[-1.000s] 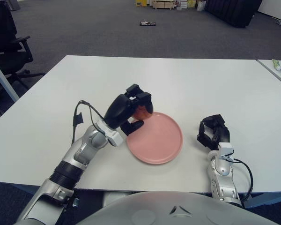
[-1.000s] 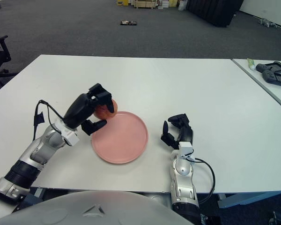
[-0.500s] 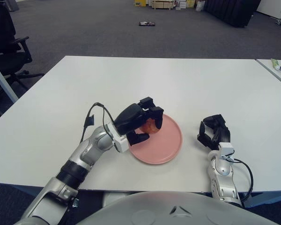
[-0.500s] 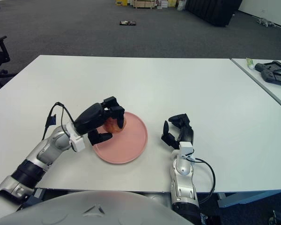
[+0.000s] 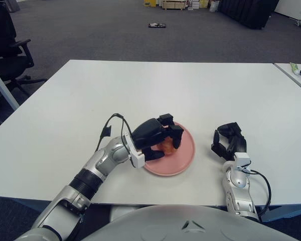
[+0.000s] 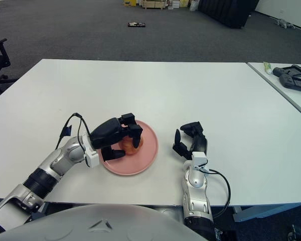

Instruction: Put the apple into the plate.

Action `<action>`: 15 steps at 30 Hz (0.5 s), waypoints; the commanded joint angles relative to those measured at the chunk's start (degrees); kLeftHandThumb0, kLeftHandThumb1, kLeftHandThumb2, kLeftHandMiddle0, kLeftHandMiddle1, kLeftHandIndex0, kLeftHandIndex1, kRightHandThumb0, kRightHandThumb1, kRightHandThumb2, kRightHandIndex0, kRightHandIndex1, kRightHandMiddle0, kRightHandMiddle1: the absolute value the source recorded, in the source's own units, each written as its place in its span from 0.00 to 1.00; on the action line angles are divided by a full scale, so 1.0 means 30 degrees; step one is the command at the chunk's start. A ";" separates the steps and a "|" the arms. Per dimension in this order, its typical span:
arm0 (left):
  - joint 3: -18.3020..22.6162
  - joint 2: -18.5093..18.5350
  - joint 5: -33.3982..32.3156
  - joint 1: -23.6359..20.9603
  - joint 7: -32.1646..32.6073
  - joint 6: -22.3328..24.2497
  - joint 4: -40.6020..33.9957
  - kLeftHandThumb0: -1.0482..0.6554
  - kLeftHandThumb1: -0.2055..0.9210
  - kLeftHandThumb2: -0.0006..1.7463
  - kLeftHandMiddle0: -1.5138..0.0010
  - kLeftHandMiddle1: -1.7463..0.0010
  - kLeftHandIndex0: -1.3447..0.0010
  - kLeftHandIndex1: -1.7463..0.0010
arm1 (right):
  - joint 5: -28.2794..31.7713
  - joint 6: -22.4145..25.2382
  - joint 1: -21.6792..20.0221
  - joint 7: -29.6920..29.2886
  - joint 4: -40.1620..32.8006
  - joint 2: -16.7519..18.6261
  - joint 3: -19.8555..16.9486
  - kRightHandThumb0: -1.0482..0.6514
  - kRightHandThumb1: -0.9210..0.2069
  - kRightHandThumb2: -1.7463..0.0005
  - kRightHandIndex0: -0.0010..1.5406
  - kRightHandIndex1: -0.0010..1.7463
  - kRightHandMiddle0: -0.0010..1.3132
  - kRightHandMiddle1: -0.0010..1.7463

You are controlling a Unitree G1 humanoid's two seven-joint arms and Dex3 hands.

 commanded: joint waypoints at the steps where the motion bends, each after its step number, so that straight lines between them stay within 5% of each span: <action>1: -0.0369 0.0023 0.0871 -0.0679 -0.0084 -0.0138 0.0716 0.61 0.24 0.91 0.44 0.06 0.57 0.00 | 0.0103 0.0039 -0.0152 0.0047 -0.0199 -0.0007 -0.0021 0.38 0.32 0.41 0.41 0.84 0.32 1.00; 15: -0.1737 0.0313 0.1792 -0.1147 -0.1037 -0.0435 0.1236 0.61 0.24 0.90 0.45 0.06 0.58 0.00 | 0.0066 0.0359 -0.0023 0.0058 -0.0467 -0.0029 -0.0021 0.38 0.32 0.42 0.41 0.85 0.32 1.00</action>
